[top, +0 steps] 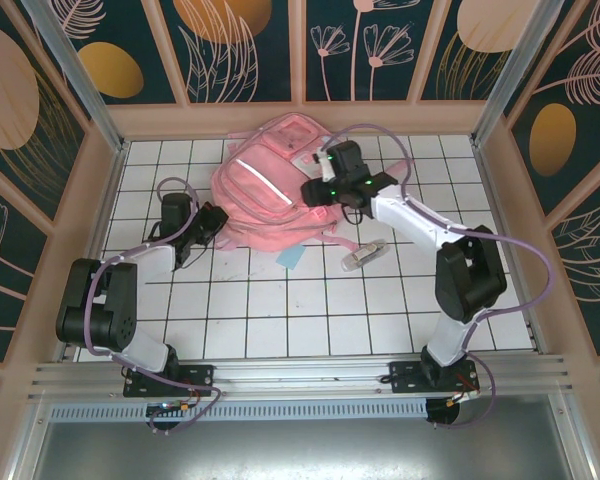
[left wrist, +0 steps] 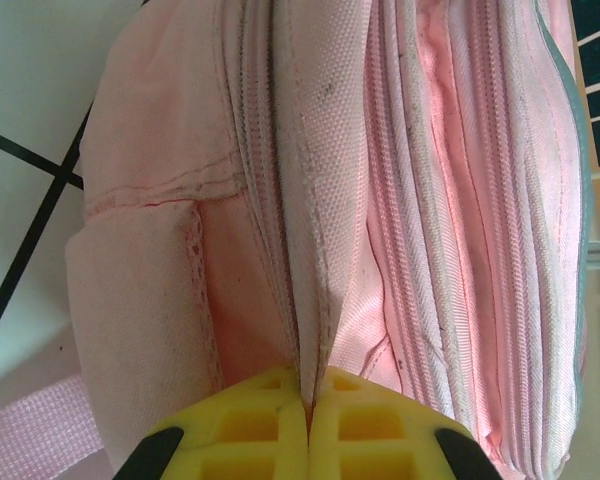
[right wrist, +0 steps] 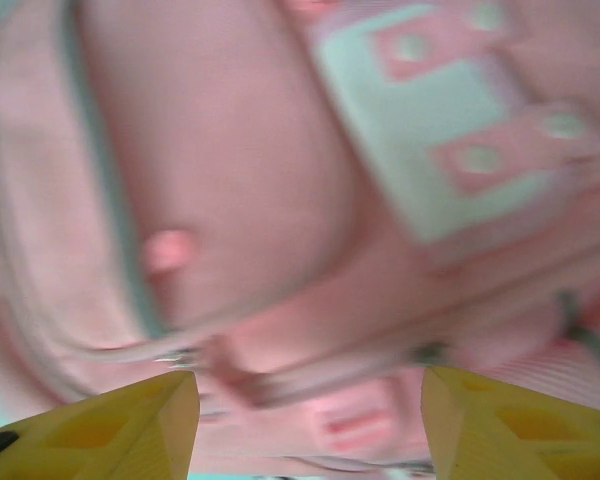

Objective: Pack the student bag

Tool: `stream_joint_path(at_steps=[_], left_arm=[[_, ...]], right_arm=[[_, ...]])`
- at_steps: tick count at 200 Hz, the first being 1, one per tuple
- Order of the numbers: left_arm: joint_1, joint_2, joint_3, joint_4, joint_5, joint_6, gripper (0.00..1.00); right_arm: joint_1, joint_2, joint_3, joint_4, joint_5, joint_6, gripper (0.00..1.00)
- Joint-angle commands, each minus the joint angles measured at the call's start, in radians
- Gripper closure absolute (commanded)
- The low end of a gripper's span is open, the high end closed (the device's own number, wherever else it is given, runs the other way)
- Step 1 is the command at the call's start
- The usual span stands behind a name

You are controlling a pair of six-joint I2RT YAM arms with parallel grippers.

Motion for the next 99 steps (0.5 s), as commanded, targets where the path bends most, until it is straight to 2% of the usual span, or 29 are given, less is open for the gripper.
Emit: stream_joint_path(at_steps=[1,30,52,75,99], left_arm=[[-0.012,-0.009,-0.017,0.104,0.021,-0.018,1.00],[-0.017,0.008,-0.028,0.118,0.024,-0.020,1.00],[-0.024,0.012,-0.038,0.128,0.024,-0.023,1.00],[-0.033,0.013,-0.041,0.139,0.023,-0.035,1.00],[-0.049,0.017,-0.032,0.143,0.021,-0.040,1.00]], right_arm=[[0.043,0.064,0.061,-0.032,-0.036,0.059,0.39],[0.065,0.149,0.130,-0.091,0.022,0.082,0.37],[0.065,0.162,0.110,-0.083,0.030,0.097,0.35],[0.065,0.172,0.092,-0.073,-0.014,0.114,0.33],[0.071,0.169,0.073,-0.044,-0.124,0.158,0.33]])
